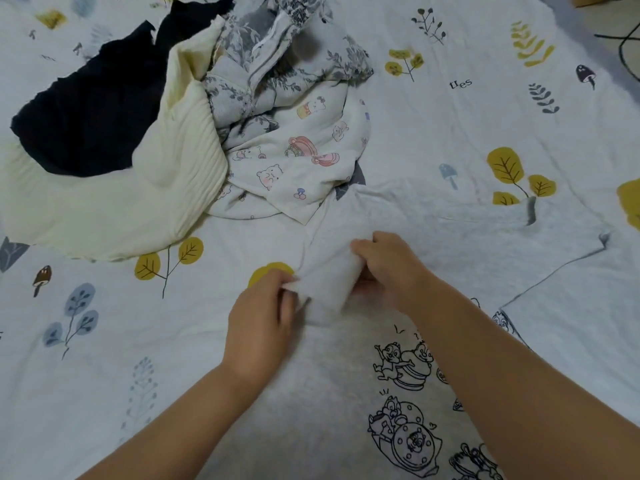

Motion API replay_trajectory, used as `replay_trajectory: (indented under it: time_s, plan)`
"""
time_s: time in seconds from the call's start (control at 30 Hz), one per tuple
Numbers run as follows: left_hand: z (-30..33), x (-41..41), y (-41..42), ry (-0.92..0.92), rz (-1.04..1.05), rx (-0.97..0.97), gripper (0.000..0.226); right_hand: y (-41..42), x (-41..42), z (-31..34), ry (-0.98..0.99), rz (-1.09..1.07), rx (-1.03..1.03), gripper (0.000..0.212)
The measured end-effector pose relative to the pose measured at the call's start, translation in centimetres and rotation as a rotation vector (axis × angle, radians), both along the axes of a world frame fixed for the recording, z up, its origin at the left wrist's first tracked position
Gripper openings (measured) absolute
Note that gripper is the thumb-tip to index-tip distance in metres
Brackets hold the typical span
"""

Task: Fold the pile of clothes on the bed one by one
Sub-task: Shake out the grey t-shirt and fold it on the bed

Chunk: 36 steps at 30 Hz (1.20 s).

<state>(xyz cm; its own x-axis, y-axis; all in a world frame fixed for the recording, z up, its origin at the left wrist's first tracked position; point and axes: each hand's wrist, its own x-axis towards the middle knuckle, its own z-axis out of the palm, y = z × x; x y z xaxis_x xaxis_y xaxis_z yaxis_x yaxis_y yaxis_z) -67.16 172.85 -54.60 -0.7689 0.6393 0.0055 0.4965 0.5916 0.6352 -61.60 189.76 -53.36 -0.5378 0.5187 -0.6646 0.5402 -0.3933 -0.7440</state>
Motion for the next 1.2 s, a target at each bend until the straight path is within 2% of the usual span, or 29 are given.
replay_trajectory:
  time_s: [0.07, 0.17, 0.23, 0.3, 0.37, 0.43, 0.5, 0.57, 0.63, 0.7, 0.77, 0.87, 0.9, 0.97, 1.03, 1.1, 1.13, 1.17, 1.2]
  plan:
    - [0.8, 0.0, 0.4, -0.075, 0.094, 0.097, 0.013, -0.2, 0.2, 0.7, 0.051, -0.131, -0.171, 0.022]
    - [1.3, -0.1, 0.7, -0.127, 0.140, 0.159, 0.014, -0.2, 0.3, 1.3, 0.097, -0.232, -0.286, 0.023]
    - [1.6, -0.1, 0.9, -0.150, 0.167, 0.182, 0.015, 0.1, 0.1, 1.8, 0.127, -0.261, -0.405, 0.020]
    - [2.1, 0.2, 1.0, -0.160, 0.167, 0.211, 0.015, 0.4, 0.2, 2.2, 0.124, -0.224, -0.438, 0.014]
    - [2.2, 0.7, 0.8, -0.157, 0.094, 0.183, 0.016, 0.7, 0.5, 2.2, 0.150, -0.232, -0.431, 0.013]
    - [1.9, 1.1, 0.4, -0.115, -0.092, 0.069, 0.015, 1.0, 1.0, 2.0, 0.186, -0.306, -0.418, 0.017]
    - [1.0, 1.3, 0.0, -0.028, -0.329, -0.084, 0.039, 1.2, 1.9, 1.0, 0.125, -0.288, -0.267, 0.020]
    - [-0.4, 1.3, -0.8, 0.080, -0.457, -0.174, 0.055, 1.3, 3.1, -0.7, -0.065, -0.131, 0.033, 0.018]
    - [-1.4, 1.4, -1.6, 0.129, -0.474, -0.248, 0.066, 1.0, 4.5, -1.5, -0.200, 0.103, 0.264, 0.039]
    - [-2.2, 1.3, -2.3, 0.168, -0.488, -0.299, 0.073, 0.2, 5.7, -1.8, -0.217, 0.358, 0.458, 0.054]
    - [-2.8, 1.1, -2.7, 0.211, -0.485, -0.296, 0.065, -0.6, 6.2, -1.6, -0.295, 0.593, 0.676, 0.060]
    - [-2.8, 0.7, -2.5, 0.236, -0.428, -0.203, 0.026, -1.3, 6.1, -1.5, -0.524, 0.835, 0.888, 0.084]
    - [-2.8, 0.6, -2.5, 0.232, -0.400, -0.176, 0.021, -1.4, 6.0, -1.5, -0.546, 0.831, 0.916, 0.083]
    - [-2.4, 0.6, -2.3, 0.173, -0.311, -0.122, 0.020, -1.7, 5.8, -1.6, -0.420, 0.671, 0.944, 0.060]
    - [-1.5, 0.6, -2.0, 0.050, -0.160, -0.073, 0.014, -1.9, 5.7, -1.8, -0.177, 0.351, 0.890, 0.025]
    - [-1.2, 0.6, -1.9, -0.069, -0.052, -0.047, 0.015, -1.7, 5.6, -1.7, 0.001, 0.096, 0.601, 0.009]
    - [-1.2, 0.6, -1.8, -0.100, -0.018, -0.032, 0.015, -1.6, 5.5, -1.5, 0.099, 0.033, 0.368, 0.009]
    - [-1.1, 0.5, -1.8, -0.122, 0.017, -0.013, 0.014, -1.5, 5.5, -1.2, 0.205, 0.024, 0.119, 0.018]
    - [-1.0, 0.4, -1.7, -0.142, 0.052, 0.003, 0.014, -1.4, 5.6, -1.1, 0.278, 0.087, -0.042, 0.036]
